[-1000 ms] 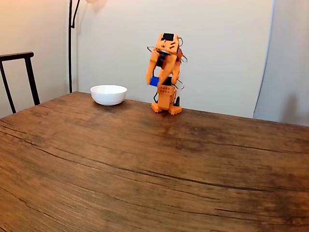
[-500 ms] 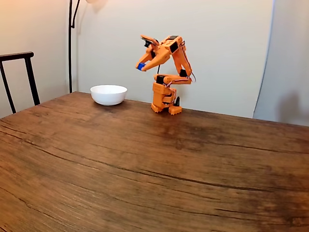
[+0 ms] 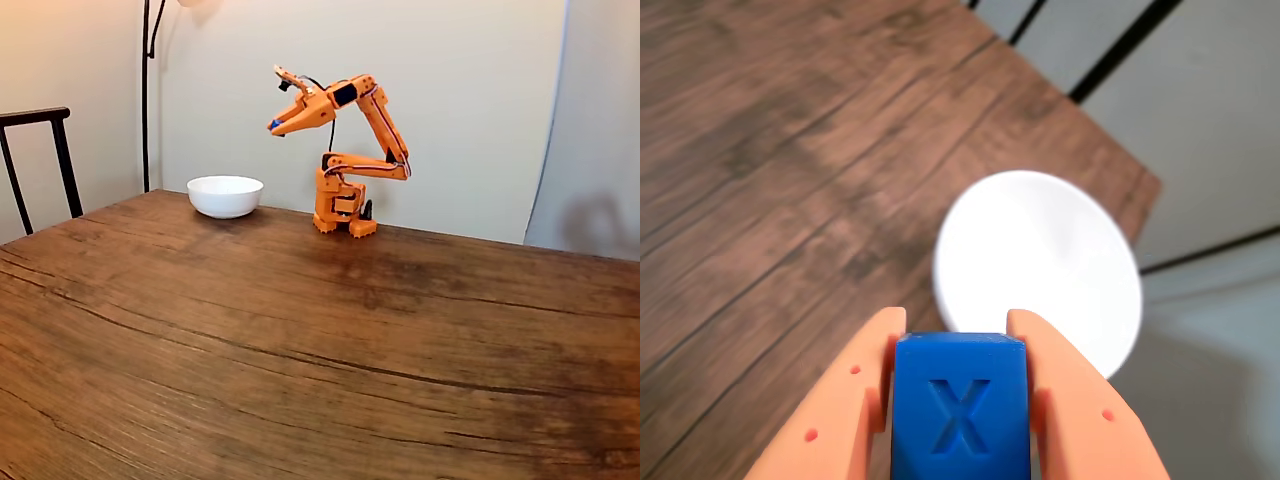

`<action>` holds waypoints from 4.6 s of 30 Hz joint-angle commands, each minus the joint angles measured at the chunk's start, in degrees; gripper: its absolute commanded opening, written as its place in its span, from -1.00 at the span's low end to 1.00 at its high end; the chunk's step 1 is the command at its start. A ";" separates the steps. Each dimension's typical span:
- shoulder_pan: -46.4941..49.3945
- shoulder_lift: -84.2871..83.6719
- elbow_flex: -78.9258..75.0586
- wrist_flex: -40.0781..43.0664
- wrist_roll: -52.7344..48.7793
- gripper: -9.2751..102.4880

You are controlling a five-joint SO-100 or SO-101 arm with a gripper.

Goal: Grasp the cube and drop it in the bowl

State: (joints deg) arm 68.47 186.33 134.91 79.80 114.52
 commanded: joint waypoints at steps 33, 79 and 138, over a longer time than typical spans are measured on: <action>17.05 0.09 35.24 -33.66 1.85 -0.54; -51.94 1.05 15.12 -18.63 -15.82 -0.85; -67.76 4.13 43.42 -29.27 -12.92 -0.85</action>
State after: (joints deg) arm 0.97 190.28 178.51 50.89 101.43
